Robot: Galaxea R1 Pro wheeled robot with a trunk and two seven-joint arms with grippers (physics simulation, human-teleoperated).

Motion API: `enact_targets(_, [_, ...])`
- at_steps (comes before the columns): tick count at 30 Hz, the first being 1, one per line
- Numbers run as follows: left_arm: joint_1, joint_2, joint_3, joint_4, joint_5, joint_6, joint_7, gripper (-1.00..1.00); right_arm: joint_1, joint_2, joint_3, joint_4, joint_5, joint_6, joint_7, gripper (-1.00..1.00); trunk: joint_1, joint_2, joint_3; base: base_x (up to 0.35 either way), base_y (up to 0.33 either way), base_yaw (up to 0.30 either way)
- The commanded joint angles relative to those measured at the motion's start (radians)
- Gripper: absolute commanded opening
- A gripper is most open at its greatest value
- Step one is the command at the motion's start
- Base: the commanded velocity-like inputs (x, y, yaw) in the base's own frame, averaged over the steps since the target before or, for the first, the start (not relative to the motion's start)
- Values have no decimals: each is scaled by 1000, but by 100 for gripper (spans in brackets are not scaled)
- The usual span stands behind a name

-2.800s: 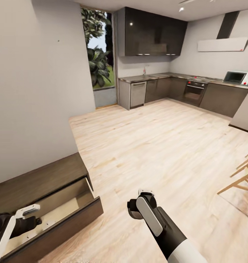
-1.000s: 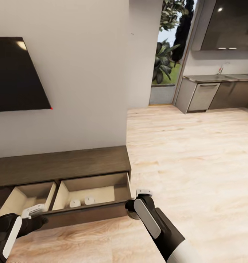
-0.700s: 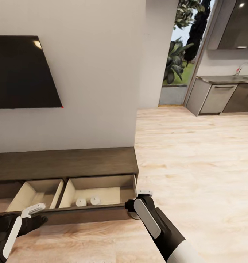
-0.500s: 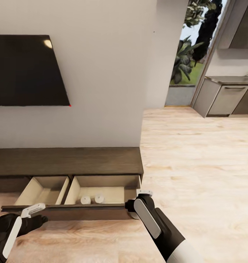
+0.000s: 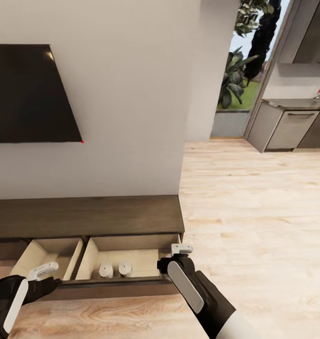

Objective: Place each of the two pumpkins and all three candles from the living room inside a cabinet in the living room (use any cabinet), then make sure every cabinet is closed, and position the cauldron so it is next to a table in the living room.

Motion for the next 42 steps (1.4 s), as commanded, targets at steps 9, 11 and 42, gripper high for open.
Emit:
enact_targets(9, [0, 1, 0, 1, 1, 0, 0, 100, 0, 1, 3, 1, -3, -5, -1, -100, 0, 0, 0, 24, 152, -16])
enact_targets(11, [0, 0, 0, 1, 1, 0, 0, 100, 0, 0, 3, 1, -3, -5, -1, -100, 0, 0, 0, 10, 142, 0])
enact_targets(42, [0, 0, 1, 4, 1, 0, -1, 100, 0, 3, 31, 0, -3, -6, -1, -100, 0, 0, -1, 173, 120, 5])
